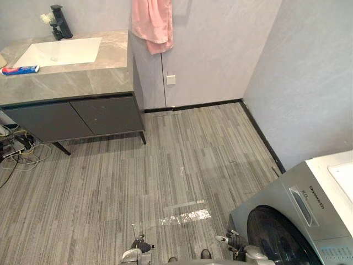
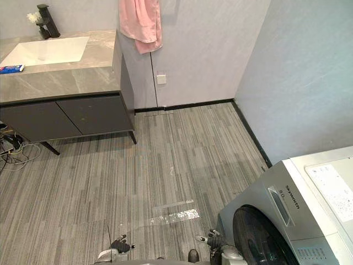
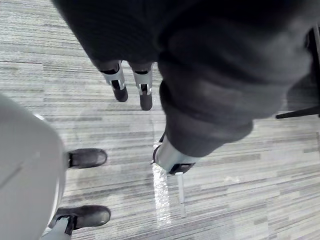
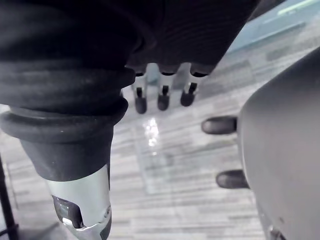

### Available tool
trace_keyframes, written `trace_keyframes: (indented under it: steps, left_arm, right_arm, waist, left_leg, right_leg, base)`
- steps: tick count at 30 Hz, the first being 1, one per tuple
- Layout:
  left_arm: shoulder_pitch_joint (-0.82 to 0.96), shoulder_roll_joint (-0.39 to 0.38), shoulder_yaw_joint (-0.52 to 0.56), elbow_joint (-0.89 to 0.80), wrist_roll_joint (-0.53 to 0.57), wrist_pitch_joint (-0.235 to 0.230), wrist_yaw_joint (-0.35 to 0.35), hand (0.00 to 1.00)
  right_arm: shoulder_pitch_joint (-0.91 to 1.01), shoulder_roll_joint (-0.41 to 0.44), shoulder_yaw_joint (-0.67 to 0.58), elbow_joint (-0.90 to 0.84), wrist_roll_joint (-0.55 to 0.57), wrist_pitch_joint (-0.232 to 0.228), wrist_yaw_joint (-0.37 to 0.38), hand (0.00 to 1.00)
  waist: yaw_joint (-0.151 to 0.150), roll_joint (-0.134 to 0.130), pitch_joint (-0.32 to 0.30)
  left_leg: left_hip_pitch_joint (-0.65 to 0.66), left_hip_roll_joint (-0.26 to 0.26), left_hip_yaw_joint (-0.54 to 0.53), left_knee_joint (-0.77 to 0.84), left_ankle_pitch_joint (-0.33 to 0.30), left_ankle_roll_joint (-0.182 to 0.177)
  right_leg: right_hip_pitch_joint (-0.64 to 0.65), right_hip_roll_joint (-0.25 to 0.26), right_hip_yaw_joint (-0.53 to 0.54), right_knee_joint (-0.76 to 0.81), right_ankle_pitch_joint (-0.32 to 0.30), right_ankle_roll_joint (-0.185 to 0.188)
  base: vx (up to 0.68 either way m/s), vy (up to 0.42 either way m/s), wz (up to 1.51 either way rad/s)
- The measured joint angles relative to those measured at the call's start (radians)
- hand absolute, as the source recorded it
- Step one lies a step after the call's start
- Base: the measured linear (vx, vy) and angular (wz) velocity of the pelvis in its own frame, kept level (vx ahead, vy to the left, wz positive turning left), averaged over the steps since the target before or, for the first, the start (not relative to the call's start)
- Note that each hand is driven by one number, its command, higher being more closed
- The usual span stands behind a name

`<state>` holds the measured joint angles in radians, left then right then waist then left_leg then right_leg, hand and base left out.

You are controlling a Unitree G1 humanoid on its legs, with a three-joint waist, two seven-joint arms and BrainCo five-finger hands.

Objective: Organize washtable

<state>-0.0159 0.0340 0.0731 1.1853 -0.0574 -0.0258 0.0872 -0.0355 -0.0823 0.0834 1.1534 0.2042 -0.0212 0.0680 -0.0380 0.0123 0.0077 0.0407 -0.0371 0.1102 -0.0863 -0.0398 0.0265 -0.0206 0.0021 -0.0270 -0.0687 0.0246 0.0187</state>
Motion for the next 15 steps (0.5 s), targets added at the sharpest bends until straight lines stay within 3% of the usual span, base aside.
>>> trace_keyframes:
  steps: [15]
  left_arm:
    - [-0.001,-0.006,-0.026,-0.027,-0.01,0.0,0.0,0.0]
  right_arm:
    - [-0.001,0.0,0.048,-0.001,-0.016,-0.001,0.001,0.0]
  waist:
    - [0.0,-0.007,-0.02]
  left_leg:
    - [-0.005,0.0,-0.003,0.002,0.0,0.0]
  right_leg:
    - [-0.002,0.0,-0.003,-0.002,0.0,0.0]
  base:
    - [0.0,0.0,0.0]
